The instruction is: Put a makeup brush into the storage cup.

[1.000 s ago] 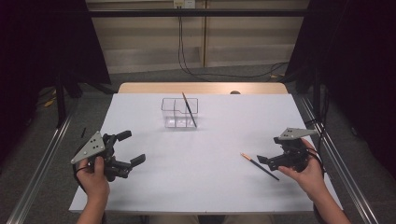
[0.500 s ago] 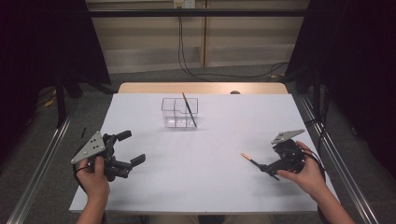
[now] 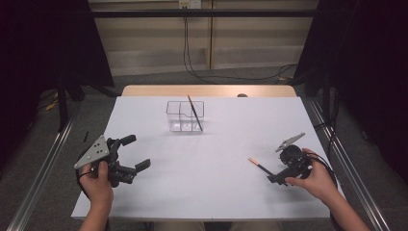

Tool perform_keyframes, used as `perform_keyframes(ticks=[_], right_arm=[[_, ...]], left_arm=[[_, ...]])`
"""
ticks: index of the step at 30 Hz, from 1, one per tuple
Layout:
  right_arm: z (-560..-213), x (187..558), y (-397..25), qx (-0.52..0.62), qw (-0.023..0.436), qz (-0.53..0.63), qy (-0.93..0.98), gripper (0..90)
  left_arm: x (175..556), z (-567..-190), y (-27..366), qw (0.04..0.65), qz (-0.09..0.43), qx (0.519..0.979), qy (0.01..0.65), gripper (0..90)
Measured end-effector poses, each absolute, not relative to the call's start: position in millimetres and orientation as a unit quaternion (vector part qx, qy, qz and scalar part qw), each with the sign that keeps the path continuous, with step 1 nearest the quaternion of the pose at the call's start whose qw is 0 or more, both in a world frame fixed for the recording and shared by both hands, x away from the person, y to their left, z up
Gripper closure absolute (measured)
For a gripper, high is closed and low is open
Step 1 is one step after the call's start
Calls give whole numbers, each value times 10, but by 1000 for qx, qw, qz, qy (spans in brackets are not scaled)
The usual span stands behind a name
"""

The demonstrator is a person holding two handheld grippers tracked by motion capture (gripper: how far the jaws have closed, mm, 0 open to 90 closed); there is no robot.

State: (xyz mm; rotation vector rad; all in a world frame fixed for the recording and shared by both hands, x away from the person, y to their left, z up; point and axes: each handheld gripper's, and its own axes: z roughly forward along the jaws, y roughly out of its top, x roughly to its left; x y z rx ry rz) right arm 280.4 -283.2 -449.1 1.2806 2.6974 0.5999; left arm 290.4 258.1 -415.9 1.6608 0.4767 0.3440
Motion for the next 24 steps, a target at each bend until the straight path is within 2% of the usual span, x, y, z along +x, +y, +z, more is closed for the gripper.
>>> perform_keyframes(ticks=[14, 24], right_arm=[[-4516, 2837, -2761, 413, 26, 150, 898, 167], [-4525, 2841, -2759, 395, 29, 126, 910, 296]], left_arm=[[2905, -4162, 2576, 636, 149, 728, 209, 0], [2904, -4164, 2570, 635, 150, 728, 210, 0]])
